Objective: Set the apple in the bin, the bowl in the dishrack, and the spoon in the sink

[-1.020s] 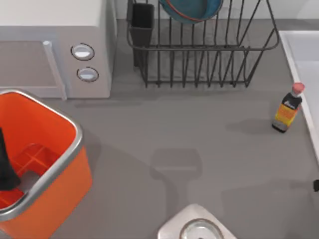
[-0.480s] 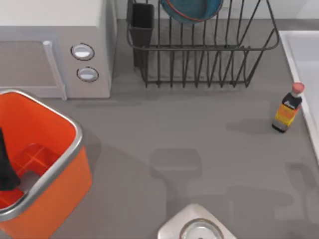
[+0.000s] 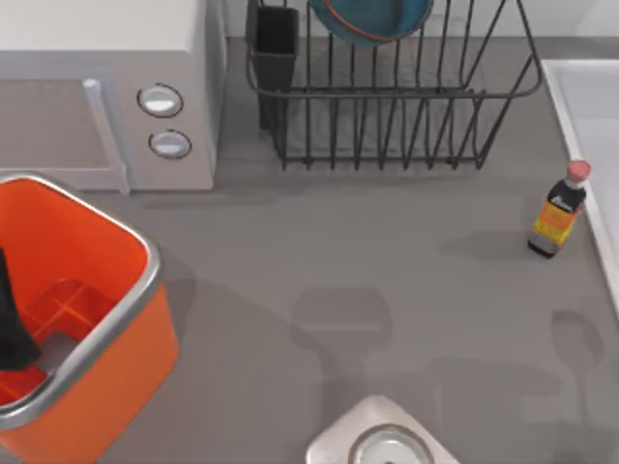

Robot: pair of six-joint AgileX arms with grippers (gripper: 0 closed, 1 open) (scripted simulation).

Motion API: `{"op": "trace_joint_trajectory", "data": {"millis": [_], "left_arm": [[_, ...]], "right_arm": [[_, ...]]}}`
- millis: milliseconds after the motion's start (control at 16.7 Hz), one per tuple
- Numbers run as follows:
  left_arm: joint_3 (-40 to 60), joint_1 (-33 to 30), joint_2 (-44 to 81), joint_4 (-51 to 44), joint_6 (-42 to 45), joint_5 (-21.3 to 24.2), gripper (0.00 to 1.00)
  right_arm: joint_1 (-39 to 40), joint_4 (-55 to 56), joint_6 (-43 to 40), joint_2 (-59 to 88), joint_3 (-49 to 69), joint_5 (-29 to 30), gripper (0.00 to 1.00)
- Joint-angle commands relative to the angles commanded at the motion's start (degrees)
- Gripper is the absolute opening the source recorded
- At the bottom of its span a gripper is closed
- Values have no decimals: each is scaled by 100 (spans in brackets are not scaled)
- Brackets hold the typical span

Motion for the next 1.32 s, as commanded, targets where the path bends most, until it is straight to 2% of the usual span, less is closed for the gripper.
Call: {"op": "trace_joint_trajectory", "data": {"millis": [180, 360, 1020, 1320], "left_arm": [[0, 0, 0, 0, 0, 0, 100], [0, 0, 0, 0, 0, 0, 100], [0, 0, 0, 0, 0, 0, 100], [0, 0, 0, 0, 0, 0, 100]], "right_arm": [[-72, -286, -62, 643, 722, -3, 0], [-195, -739, -153, 1679, 1983, -6, 0], [-778, -2744, -661, 6419, 8841, -9, 0], [-974, -3239, -861, 7822, 10867, -17, 0]]}}
